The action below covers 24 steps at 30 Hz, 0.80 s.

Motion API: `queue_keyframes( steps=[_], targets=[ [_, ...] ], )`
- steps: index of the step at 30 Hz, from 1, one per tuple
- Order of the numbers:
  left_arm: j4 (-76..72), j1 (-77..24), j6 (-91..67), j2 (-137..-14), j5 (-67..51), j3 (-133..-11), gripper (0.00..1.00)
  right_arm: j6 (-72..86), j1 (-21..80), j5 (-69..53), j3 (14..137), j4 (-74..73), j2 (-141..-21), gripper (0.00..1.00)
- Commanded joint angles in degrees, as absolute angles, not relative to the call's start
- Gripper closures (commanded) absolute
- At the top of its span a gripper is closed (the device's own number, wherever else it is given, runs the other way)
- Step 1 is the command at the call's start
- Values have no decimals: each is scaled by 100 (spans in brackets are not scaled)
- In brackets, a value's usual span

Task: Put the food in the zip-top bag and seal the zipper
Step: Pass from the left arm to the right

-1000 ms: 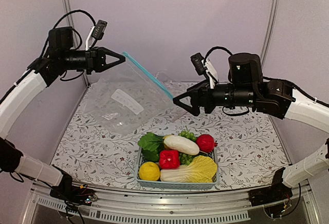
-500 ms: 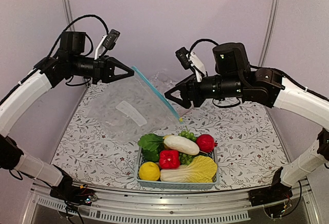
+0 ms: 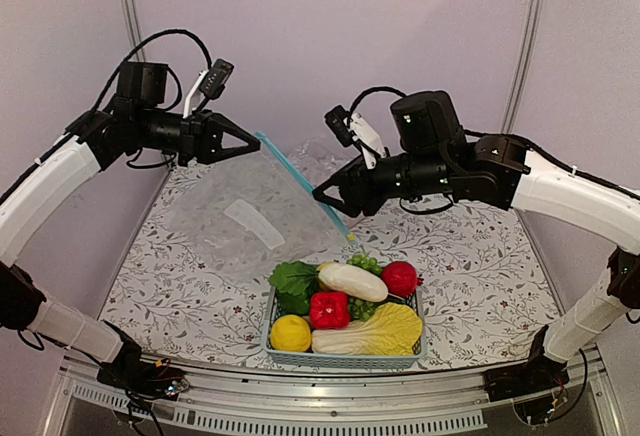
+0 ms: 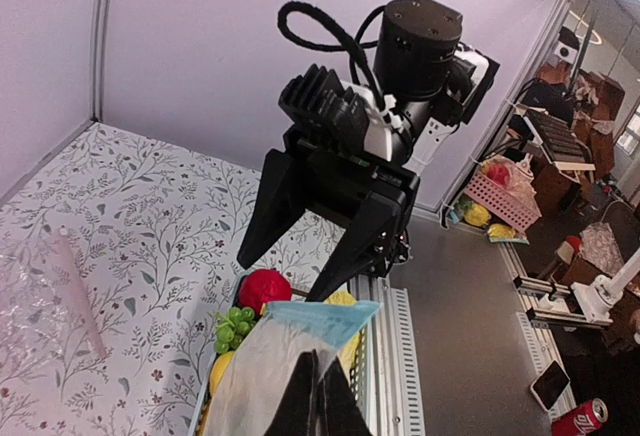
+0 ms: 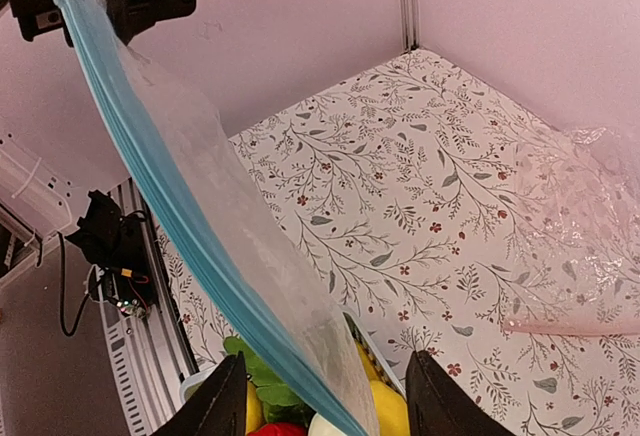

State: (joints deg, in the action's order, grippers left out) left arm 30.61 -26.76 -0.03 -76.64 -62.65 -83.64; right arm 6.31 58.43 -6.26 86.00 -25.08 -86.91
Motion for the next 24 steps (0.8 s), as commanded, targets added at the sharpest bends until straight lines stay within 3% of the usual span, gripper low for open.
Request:
queue_keyframes(
  steps=[1, 15, 24],
  targets=[
    [3201, -2751, 139, -7717, -6372, -8527, 100, 573, 5864, -541, 8758, -2432, -8798, 47],
    [3241, -2759, 138, -7708, -6411, -8536, 100, 417, 5865, -726, 9013, -2431, -9014, 52],
    [3255, -2762, 148, -7722, -6448, -8561, 100, 326, 5863, -817, 9179, -2454, -9171, 60]
  ],
)
